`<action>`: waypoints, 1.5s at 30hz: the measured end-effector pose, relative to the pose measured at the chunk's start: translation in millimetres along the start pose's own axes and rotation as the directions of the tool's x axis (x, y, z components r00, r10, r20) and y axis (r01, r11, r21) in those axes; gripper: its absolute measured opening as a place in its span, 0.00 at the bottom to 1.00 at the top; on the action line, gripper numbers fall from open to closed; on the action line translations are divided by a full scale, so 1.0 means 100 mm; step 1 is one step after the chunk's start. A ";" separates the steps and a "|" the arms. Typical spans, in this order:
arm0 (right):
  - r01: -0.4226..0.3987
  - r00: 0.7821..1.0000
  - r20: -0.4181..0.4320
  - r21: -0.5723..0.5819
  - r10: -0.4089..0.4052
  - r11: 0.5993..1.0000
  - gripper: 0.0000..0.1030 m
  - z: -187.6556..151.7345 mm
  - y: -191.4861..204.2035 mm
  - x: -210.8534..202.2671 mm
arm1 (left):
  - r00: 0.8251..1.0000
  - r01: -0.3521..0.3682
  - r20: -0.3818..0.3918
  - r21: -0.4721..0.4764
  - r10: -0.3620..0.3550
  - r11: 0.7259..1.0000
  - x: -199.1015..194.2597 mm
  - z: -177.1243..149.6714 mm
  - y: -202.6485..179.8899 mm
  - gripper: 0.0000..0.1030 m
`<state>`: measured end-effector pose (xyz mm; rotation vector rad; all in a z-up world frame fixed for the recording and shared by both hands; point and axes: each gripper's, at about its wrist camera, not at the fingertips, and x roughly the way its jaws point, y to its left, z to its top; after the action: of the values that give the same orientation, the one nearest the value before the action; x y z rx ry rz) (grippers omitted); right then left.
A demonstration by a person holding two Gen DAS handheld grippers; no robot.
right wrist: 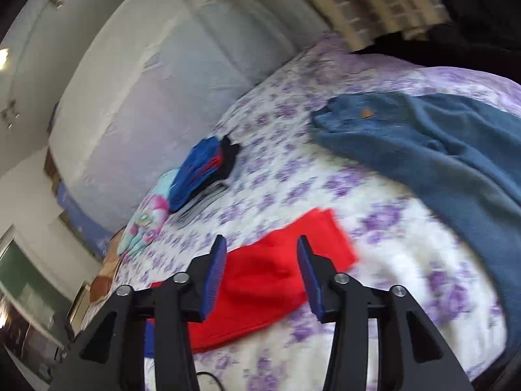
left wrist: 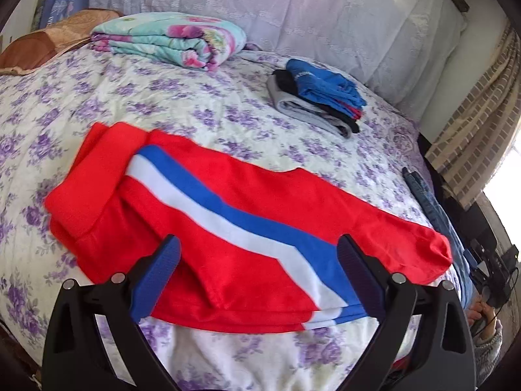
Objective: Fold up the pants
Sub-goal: 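Grasp the red cuff with the right tool and lift it, then lay the cuff down flat along the pants with the right tool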
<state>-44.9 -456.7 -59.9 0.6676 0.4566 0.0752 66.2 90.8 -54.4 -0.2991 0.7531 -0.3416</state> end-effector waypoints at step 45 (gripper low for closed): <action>-0.424 0.460 -0.864 -0.010 0.205 0.906 0.97 -0.56 2.35 3.52 | 0.993 -0.116 0.008 -0.020 0.117 0.993 0.10 0.23 0.42 0.95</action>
<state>265.5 -165.2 -89.6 0.4347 1.2689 0.8559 97.8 128.1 -61.0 -0.2735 0.7616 -0.2226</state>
